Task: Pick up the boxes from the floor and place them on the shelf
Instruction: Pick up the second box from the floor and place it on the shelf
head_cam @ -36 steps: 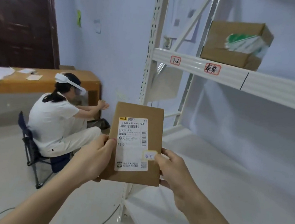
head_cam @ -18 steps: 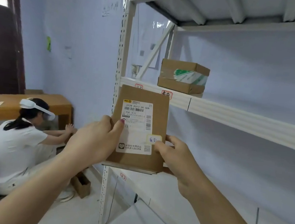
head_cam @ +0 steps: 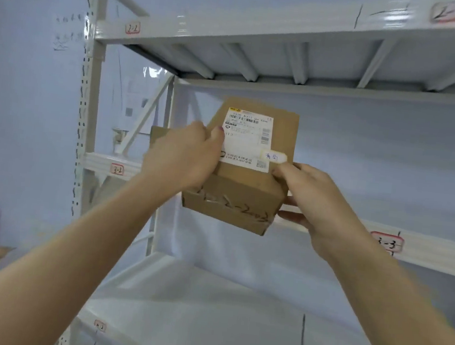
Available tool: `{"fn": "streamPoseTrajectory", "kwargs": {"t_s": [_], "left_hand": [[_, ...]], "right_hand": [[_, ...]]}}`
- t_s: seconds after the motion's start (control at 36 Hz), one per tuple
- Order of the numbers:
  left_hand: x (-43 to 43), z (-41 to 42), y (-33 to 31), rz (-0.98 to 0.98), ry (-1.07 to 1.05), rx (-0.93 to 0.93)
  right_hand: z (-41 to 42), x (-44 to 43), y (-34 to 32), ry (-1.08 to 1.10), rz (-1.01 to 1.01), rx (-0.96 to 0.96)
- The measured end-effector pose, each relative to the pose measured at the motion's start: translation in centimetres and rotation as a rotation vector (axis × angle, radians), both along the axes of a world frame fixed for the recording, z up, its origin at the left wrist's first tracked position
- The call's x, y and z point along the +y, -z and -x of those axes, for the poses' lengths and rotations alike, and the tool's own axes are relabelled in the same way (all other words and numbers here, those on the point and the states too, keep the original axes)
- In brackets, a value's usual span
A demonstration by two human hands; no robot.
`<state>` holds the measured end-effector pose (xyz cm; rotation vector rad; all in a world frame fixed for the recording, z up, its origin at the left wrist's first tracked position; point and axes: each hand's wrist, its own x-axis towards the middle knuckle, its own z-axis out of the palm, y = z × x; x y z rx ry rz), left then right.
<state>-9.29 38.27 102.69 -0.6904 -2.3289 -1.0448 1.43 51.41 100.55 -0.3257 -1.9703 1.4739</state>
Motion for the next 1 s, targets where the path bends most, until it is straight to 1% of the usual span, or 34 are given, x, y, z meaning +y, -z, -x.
{"fn": "streamPoseTrajectory", "kwargs": {"t_s": [0.25, 0.42, 0.58, 0.78, 1.0], "left_hand": [[12.5, -0.9, -1.9, -0.07, 0.356, -0.115], [19.0, -0.9, -2.5, -0.143, 0.521, -0.238], [22.1, -0.4, -2.3, -0.185, 0.581, -0.313], [24.1, 1.0, -2.0, -0.218, 0.614, -0.382], [25.1, 1.7, -2.0, -0.213, 0.642, -0.401]], "right_hand": [[-3.9, 8.5, -3.3, 0.32, -0.024, -0.027], [-4.0, 13.3, -5.2, 0.441, 0.019, -0.03], [-2.7, 17.2, -5.3, 0.476, 0.097, -0.07], [-1.3, 19.9, -4.9, 0.512, 0.106, -0.105], [-0.3, 21.4, -4.6, 0.534, 0.116, -0.092]]}}
